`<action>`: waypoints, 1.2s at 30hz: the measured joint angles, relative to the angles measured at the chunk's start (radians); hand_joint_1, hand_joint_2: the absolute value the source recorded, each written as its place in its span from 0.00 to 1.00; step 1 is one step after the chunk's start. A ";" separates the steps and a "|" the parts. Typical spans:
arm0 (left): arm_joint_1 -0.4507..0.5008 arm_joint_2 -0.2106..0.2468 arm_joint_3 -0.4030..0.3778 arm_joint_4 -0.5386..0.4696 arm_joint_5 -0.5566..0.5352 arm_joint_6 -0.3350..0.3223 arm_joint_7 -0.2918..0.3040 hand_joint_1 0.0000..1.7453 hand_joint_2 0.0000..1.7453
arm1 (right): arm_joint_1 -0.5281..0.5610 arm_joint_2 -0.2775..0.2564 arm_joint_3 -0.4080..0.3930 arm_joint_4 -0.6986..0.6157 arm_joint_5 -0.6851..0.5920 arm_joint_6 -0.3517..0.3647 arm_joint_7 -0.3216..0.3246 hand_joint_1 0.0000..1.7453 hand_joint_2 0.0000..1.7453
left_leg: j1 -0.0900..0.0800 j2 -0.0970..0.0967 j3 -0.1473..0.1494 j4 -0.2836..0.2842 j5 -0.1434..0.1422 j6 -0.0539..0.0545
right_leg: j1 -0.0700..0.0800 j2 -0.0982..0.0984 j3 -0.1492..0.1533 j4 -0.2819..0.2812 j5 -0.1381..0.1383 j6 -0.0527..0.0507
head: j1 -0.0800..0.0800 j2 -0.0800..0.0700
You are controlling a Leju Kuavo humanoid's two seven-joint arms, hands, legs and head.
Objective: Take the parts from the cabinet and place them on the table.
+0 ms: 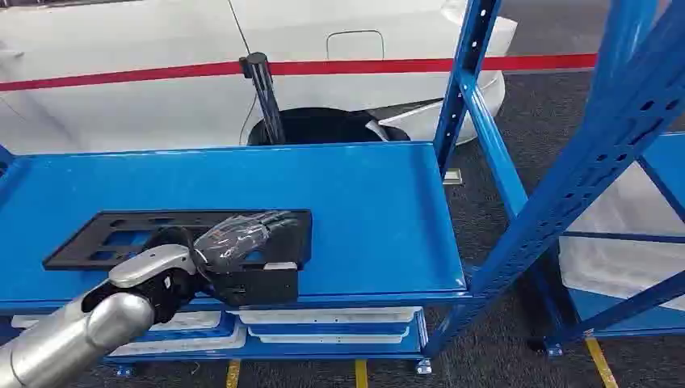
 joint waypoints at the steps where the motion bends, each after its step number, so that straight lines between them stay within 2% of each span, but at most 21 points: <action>1: 0.000 0.005 -0.006 0.000 0.002 -0.004 0.004 0.00 1.00 | 0.000 0.000 0.000 0.000 0.000 0.000 0.001 0.00 0.00 | 0.001 0.000 0.000 -0.002 0.001 -0.001 | 0.001 0.000 0.000 0.000 0.000 -0.001 | 0.000 0.000; 3: 0.004 0.014 -0.015 0.002 0.004 -0.008 0.016 0.00 1.00 | 0.001 0.000 0.000 0.000 0.000 0.000 0.004 0.00 0.00 | 0.003 0.000 0.001 -0.003 0.004 -0.006 | 0.003 0.000 -0.001 0.001 0.000 -0.003 | 0.000 0.000; 7: 0.015 0.032 -0.025 0.006 0.010 -0.015 0.020 0.00 1.00 | 0.000 0.000 0.000 0.000 0.000 0.000 0.005 0.00 0.00 | 0.003 0.000 0.000 -0.004 0.005 -0.010 | 0.005 0.000 -0.001 0.001 -0.001 -0.005 | 0.000 0.000; 10: 0.024 0.044 -0.032 0.009 0.014 -0.016 0.034 0.00 1.00 | 0.000 0.000 0.000 0.000 0.000 0.000 0.006 0.00 0.00 | 0.004 0.000 0.000 -0.005 0.002 -0.027 | 0.005 -0.001 -0.001 0.002 -0.002 -0.006 | 0.000 0.000; 13: 0.040 0.057 -0.032 0.012 -0.003 -0.013 0.047 0.00 1.00 | 0.000 0.000 0.000 0.000 -0.003 0.000 0.008 0.00 0.00 | 0.004 0.000 -0.001 -0.005 0.001 -0.029 | 0.005 -0.001 -0.001 0.002 -0.002 -0.006 | 0.000 0.000; 16: 0.052 0.067 -0.032 0.018 -0.049 -0.001 0.052 0.00 1.00 | 0.000 0.000 0.000 0.000 -0.008 0.000 0.008 0.00 0.00 | 0.001 0.000 -0.002 -0.004 0.001 -0.029 | 0.003 -0.001 -0.001 0.001 -0.002 -0.006 | 0.000 0.000; 23: 0.095 0.079 0.017 0.058 -0.287 0.039 0.052 0.00 1.00 | 0.000 0.000 0.000 0.000 -0.018 0.000 0.008 0.00 0.00 | -0.002 0.000 -0.001 -0.002 0.001 -0.029 | -0.001 -0.001 -0.001 0.001 -0.002 -0.006 | 0.000 0.000; 24: 0.102 0.079 0.026 0.064 -0.302 0.040 0.051 0.39 1.00 | 0.000 0.000 0.000 0.000 -0.018 0.000 0.008 0.00 0.00 | -0.002 0.000 -0.001 -0.002 0.001 -0.029 | -0.001 -0.001 0.000 0.001 -0.002 -0.006 | 0.000 0.000; 25: 0.108 0.081 0.034 0.069 -0.313 0.041 0.050 0.91 1.00 | 0.000 0.000 0.000 0.000 -0.018 0.000 0.008 0.00 0.00 | -0.002 0.000 -0.001 -0.002 0.001 -0.029 | -0.001 -0.001 0.000 0.001 -0.002 -0.006 | 0.000 0.000; 26: 0.114 0.081 0.044 0.075 -0.324 0.041 0.050 1.00 1.00 | 0.000 0.000 0.000 0.000 -0.018 0.000 0.008 0.00 0.00 | -0.001 0.000 -0.001 -0.002 0.001 -0.029 | -0.001 -0.001 0.000 0.001 -0.002 -0.006 | 0.000 0.000; 36: 0.160 0.084 0.130 0.100 -0.318 0.055 0.032 1.00 1.00 | 0.000 0.000 0.000 0.000 -0.017 0.002 0.015 0.00 0.00 | -0.001 0.000 0.000 -0.002 0.001 -0.029 | -0.001 -0.002 0.000 0.001 -0.002 -0.006 | 0.000 0.000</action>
